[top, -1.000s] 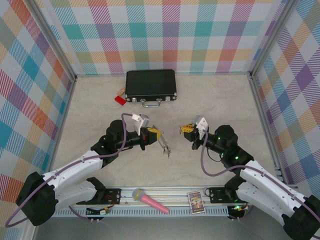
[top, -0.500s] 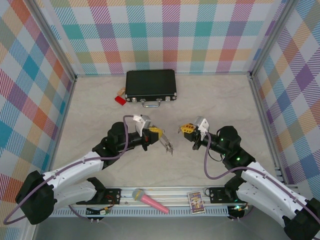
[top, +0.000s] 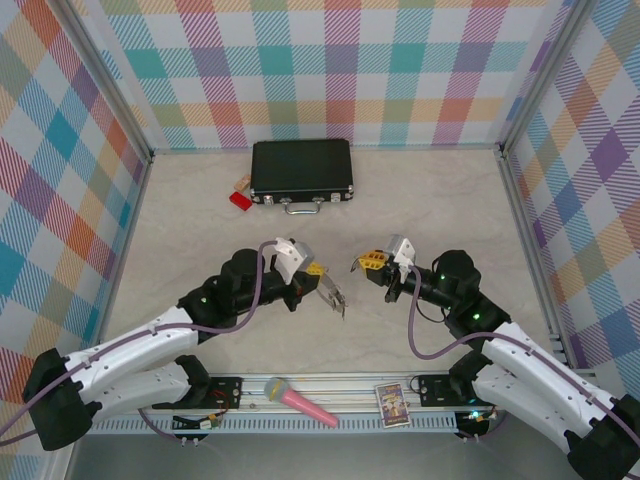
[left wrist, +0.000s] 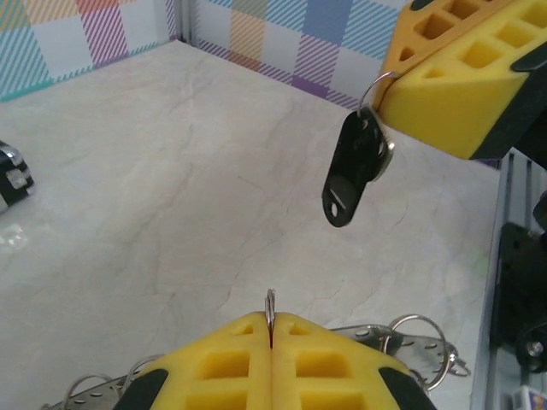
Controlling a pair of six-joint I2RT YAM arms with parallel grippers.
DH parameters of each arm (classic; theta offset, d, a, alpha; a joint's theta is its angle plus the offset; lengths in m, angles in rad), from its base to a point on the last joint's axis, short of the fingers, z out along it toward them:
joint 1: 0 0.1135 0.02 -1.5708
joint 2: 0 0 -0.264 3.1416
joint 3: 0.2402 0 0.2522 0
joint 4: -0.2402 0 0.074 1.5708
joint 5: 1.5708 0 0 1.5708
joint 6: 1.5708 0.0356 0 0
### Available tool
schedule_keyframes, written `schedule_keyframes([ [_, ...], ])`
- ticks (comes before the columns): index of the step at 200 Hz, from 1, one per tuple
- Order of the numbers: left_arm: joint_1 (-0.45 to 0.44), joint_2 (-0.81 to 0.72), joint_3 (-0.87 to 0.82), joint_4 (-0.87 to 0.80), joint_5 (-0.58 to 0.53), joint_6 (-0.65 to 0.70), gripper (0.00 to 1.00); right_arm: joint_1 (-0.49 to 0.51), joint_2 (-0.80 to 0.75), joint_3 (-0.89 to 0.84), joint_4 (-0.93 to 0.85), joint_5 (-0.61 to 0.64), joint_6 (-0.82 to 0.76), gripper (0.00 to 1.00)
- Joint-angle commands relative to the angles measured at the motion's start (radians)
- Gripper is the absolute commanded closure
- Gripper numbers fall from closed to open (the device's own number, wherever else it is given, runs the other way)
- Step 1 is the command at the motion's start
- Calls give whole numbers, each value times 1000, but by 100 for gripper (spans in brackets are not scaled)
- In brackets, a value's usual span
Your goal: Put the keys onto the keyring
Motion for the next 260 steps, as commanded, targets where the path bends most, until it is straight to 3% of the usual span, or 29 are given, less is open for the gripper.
schedule_keyframes([
  [1, -9, -40, 81, -138, -21, 146, 100, 4, -4, 50, -2, -22, -24, 100],
  [27, -10, -59, 94, -176, -15, 262, 100, 13, -5, 77, -45, 3, -24, 100],
  [58, -9, -82, 72, -127, -14, 294, 100, 29, 22, 151, -152, 55, -8, 100],
  [110, -9, -162, -17, -9, -3, 303, 100, 41, 17, 178, -201, 16, -61, 100],
  [132, -9, -198, -41, 11, 17, 303, 100, 41, 1, 169, -204, -20, -111, 100],
  [164, -10, -245, -68, 26, 8, 338, 100, 45, 101, 283, -389, -69, -242, 100],
  [205, -12, -240, -70, 28, 6, 371, 100, 159, 158, 311, -365, 40, -425, 100],
  [260, -11, -215, -64, 70, 24, 359, 100, 230, 200, 323, -338, 85, -530, 100],
])
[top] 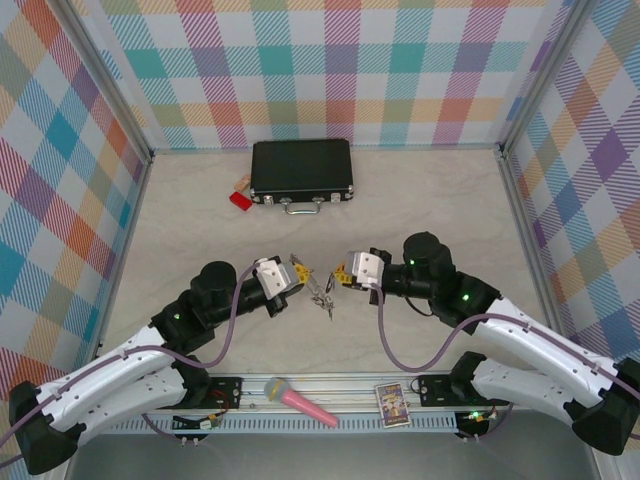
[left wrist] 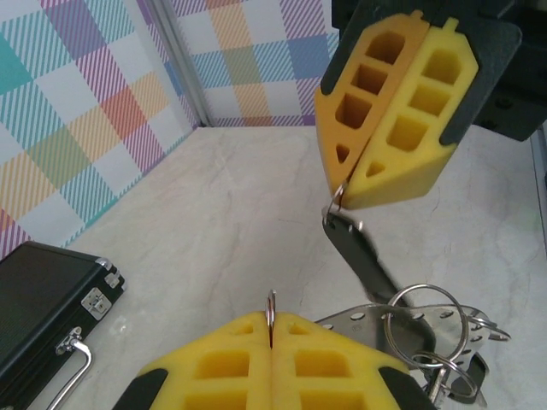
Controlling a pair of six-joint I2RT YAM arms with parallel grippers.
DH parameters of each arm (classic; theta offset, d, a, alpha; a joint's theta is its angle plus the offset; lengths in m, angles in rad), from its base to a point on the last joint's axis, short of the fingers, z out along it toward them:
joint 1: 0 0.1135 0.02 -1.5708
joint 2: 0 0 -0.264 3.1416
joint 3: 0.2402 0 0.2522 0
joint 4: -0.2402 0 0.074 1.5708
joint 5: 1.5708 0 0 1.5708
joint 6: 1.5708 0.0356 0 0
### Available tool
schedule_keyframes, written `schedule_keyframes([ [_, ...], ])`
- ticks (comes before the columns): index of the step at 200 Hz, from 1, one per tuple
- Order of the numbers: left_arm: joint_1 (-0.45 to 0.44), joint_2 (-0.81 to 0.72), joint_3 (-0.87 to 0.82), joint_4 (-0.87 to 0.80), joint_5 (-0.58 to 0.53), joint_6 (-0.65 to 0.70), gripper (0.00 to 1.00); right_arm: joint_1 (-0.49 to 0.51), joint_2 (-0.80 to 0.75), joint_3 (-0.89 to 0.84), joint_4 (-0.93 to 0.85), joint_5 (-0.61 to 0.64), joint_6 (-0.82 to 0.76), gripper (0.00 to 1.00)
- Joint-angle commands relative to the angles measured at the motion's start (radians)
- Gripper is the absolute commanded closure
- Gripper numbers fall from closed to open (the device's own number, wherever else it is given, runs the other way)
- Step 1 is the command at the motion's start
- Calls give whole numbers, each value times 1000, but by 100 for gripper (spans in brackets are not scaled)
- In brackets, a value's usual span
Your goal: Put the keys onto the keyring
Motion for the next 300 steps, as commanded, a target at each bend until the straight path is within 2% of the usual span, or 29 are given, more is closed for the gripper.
schedule_keyframes([
  [1, -10, 3, 11, 76, 22, 15, 100, 26, 10, 32, 20, 34, -88, 100],
  [74, -12, -20, 2, 86, 38, 28, 100, 61, 35, 51, 30, 63, -142, 100],
  [300, -25, -34, -1, 69, 48, 35, 100, 93, 70, 48, 131, 100, -142, 100],
])
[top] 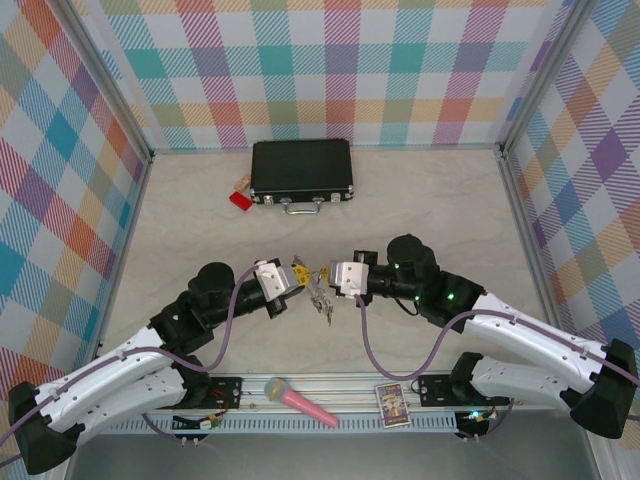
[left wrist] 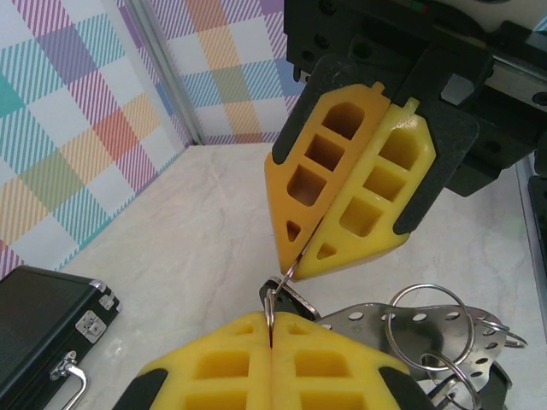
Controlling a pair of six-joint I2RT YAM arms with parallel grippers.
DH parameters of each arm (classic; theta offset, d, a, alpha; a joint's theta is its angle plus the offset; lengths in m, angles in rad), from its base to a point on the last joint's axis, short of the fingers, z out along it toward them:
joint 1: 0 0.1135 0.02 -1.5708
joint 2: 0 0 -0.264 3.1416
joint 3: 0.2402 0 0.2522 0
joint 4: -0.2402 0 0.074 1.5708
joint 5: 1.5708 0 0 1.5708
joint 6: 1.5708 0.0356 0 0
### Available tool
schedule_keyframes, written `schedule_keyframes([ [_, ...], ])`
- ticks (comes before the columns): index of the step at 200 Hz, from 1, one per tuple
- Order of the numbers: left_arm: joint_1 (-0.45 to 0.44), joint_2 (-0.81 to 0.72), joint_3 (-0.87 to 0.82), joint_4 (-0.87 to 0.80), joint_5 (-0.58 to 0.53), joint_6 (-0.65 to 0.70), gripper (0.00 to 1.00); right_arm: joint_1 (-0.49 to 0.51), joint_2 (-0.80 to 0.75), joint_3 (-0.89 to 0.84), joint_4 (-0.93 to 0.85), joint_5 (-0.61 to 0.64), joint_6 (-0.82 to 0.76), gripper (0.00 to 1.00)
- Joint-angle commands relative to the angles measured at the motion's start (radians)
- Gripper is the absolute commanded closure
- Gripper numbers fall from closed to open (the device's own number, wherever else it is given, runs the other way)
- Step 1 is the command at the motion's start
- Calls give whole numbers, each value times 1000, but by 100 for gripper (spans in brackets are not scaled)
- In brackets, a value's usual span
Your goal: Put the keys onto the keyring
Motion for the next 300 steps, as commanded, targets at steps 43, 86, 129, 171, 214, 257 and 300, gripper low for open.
schedule_keyframes([
  [43, -15, -17, 0, 53, 22, 18, 100, 8, -3, 30, 40, -1, -11, 100],
  [86, -15, -18, 3, 53, 12, 10, 100, 13, -7, 25, 28, -10, -16, 100],
  [129, -14, -18, 3, 51, 0, -2, 100, 17, -14, 17, 17, -5, -19, 100],
  [171, -14, -12, 10, 45, -3, -7, 100, 31, -13, 17, 11, 3, -25, 100],
  [214, -14, -19, 5, 47, 1, -8, 100, 31, -38, 0, 32, 45, -14, 100],
  [257, -15, -17, 8, 48, 7, -9, 100, 32, -37, 2, 18, 32, -8, 100],
  [300, -15, -20, 9, 45, 3, -9, 100, 31, -19, 11, 3, 22, -11, 100],
])
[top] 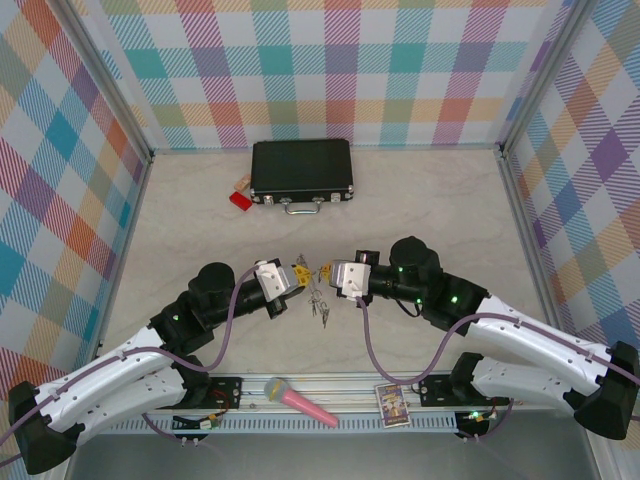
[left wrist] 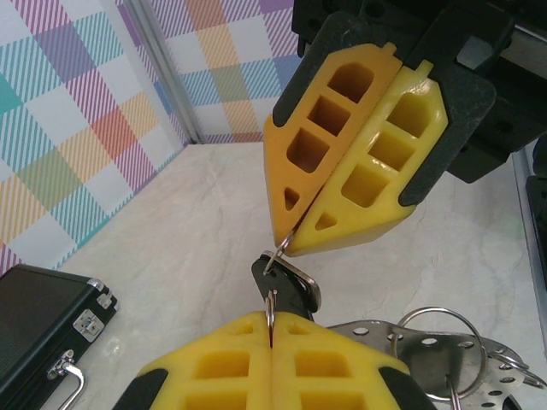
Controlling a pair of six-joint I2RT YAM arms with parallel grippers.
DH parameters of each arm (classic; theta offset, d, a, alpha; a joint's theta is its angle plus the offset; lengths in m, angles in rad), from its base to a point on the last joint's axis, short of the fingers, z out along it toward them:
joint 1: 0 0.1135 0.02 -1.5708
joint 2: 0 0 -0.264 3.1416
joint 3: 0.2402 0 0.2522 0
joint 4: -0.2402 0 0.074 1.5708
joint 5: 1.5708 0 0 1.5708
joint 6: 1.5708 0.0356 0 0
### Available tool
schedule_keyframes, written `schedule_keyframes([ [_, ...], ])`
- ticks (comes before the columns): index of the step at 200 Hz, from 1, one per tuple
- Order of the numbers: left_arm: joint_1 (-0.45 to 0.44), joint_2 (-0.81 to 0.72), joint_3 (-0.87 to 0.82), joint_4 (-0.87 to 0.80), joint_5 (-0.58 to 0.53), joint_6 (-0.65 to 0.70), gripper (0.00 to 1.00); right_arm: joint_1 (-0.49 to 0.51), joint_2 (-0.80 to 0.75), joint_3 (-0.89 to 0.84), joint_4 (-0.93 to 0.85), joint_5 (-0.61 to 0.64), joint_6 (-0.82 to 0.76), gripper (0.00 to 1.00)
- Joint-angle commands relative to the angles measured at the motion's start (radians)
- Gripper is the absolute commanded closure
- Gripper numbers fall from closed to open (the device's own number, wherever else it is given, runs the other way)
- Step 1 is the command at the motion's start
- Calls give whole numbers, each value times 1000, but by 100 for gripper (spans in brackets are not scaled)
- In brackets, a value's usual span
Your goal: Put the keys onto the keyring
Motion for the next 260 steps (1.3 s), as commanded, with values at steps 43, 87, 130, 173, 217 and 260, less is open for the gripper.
schedule_keyframes([
  [43, -15, -18, 9, 49, 7, -6, 100, 12, 13, 9, -17, -20, -12, 100],
  [87, -14, -14, 11, 45, 9, -7, 100, 19, 21, 8, -17, -20, -18, 100],
  [130, -13, -12, 11, 42, 6, -7, 100, 25, 25, 7, -14, -23, -22, 100],
  [173, -13, -8, 15, 42, 6, -14, 100, 37, 27, 1, -22, -19, -37, 100],
  [217, -14, -6, 17, 40, 9, -15, 100, 56, 36, 2, -26, -5, -57, 100],
  [260, -14, -3, 19, 40, 14, -16, 100, 62, 42, 3, -23, -2, -58, 100],
])
